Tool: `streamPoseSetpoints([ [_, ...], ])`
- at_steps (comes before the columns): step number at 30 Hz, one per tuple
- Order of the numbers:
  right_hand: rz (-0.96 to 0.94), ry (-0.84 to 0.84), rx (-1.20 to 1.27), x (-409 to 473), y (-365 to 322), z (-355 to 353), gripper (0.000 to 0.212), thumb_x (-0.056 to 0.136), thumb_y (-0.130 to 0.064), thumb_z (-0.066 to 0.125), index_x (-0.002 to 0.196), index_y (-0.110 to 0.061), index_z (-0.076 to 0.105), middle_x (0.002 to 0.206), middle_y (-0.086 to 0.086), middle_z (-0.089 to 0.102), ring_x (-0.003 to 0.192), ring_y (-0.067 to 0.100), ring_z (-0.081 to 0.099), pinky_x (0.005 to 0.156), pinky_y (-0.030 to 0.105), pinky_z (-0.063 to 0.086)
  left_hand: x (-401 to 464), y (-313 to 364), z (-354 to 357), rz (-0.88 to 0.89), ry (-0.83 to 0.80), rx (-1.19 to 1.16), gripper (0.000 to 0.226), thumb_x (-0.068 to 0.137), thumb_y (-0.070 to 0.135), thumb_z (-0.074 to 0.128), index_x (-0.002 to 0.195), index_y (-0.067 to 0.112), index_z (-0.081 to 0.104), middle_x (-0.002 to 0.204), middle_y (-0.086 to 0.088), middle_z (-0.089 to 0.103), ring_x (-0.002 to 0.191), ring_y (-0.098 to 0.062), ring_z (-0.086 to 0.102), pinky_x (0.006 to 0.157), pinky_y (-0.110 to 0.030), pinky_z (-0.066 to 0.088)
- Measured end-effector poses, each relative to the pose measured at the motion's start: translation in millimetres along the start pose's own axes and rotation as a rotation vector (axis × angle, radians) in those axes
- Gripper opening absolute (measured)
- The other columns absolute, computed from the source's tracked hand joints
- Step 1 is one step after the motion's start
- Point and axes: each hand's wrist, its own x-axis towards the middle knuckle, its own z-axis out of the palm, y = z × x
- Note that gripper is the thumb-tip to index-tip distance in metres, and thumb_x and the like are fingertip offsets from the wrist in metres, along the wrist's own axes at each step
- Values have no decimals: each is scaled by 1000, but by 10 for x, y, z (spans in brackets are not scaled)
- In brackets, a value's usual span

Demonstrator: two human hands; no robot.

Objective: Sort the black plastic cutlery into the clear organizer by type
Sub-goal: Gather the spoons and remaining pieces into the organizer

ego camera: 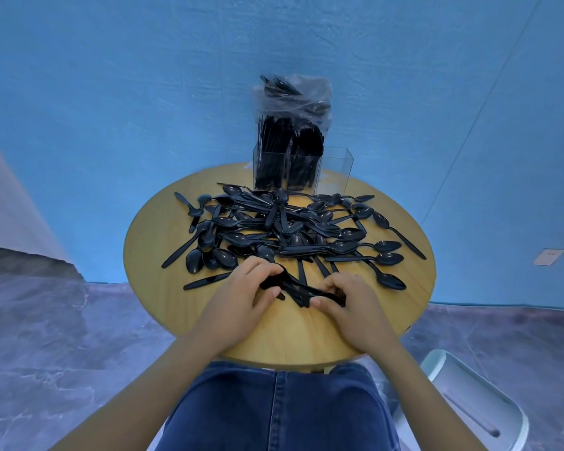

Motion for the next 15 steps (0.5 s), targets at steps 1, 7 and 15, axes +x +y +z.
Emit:
streamPoseSetpoints([
  [1, 7, 12, 35, -1, 2, -21, 11, 84, -26, 68, 80, -23, 59, 79, -12, 53, 78, 1, 44, 64, 12, 30, 20, -5, -8, 6, 21, 5, 29, 94, 23, 53, 123, 24, 55, 116, 15, 47, 107, -1, 47, 87, -13, 38],
  [7, 101, 172, 193, 30, 96, -173, 13, 85, -22, 68, 79, -30, 60, 76, -13, 61, 73, -3, 55, 66, 11, 37, 145, -64, -71, -35, 106, 78, 30, 91, 22, 56, 122, 22, 52, 118, 14, 45, 110, -3, 45, 89, -16, 37],
  [15, 121, 310, 253, 23, 162, -92, 15, 89, -19, 63, 83, -31, 56, 72, -12, 60, 68, 0, 56, 62, 6, 38, 323, -152, -68, -70, -40, 233, 40, 96, 25, 51, 135, 23, 46, 130, 8, 44, 118, -10, 42, 99, -25, 36],
])
